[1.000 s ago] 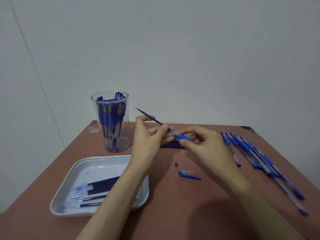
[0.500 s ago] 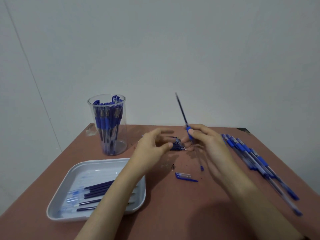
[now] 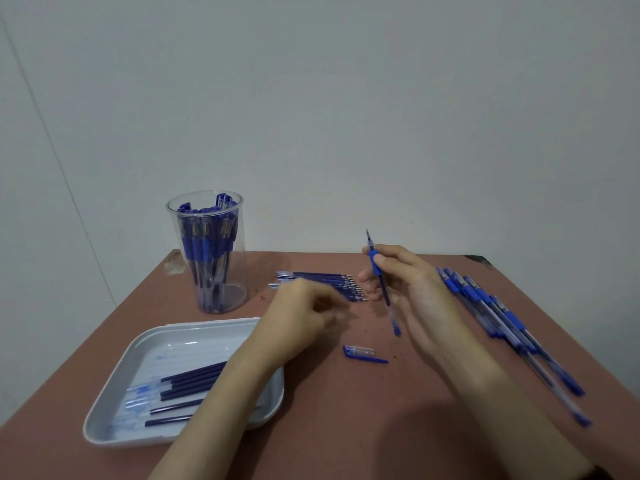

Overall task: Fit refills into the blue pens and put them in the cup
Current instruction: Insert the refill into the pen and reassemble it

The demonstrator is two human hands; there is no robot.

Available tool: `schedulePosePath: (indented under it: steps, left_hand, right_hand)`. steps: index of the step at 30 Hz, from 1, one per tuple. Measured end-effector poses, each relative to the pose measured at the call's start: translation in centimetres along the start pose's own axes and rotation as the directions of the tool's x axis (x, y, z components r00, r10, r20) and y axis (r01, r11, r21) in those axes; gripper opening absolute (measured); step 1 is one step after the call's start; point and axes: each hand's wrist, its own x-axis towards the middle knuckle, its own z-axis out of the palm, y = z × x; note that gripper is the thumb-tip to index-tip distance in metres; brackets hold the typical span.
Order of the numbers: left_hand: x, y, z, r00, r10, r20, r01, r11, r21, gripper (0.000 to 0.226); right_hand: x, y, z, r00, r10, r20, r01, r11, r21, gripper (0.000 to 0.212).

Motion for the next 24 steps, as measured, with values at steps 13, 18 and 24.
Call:
schedulePosePath:
  steps: [13, 18, 24]
  left_hand:
    - [0.0, 0.9, -1.9, 0.953, -0.273, -0.134, 0.017, 0.488, -0.873, 0.024]
    - [0.0, 0.8, -1.8, 0.962, -0.248, -0.116, 0.033, 0.527, -0.850, 0.025]
    - [0.0, 0.5, -1.6, 0.968, -0.218, -0.125, 0.053, 0.663, -0.747, 0.025]
  right_hand:
    - [-1.1, 0.1, 1.0, 0.983, -0.163, 0.089, 0.186, 0.863, -0.470, 0.017]
    - [-1.0, 0.5, 0.9, 0.977, -0.198, 0.075, 0.207, 0.818, -0.537, 0.015]
    - [-1.4, 0.3, 0.9, 0.954, -0.276, 0.117, 0.281, 0.686, -0.672, 0.015]
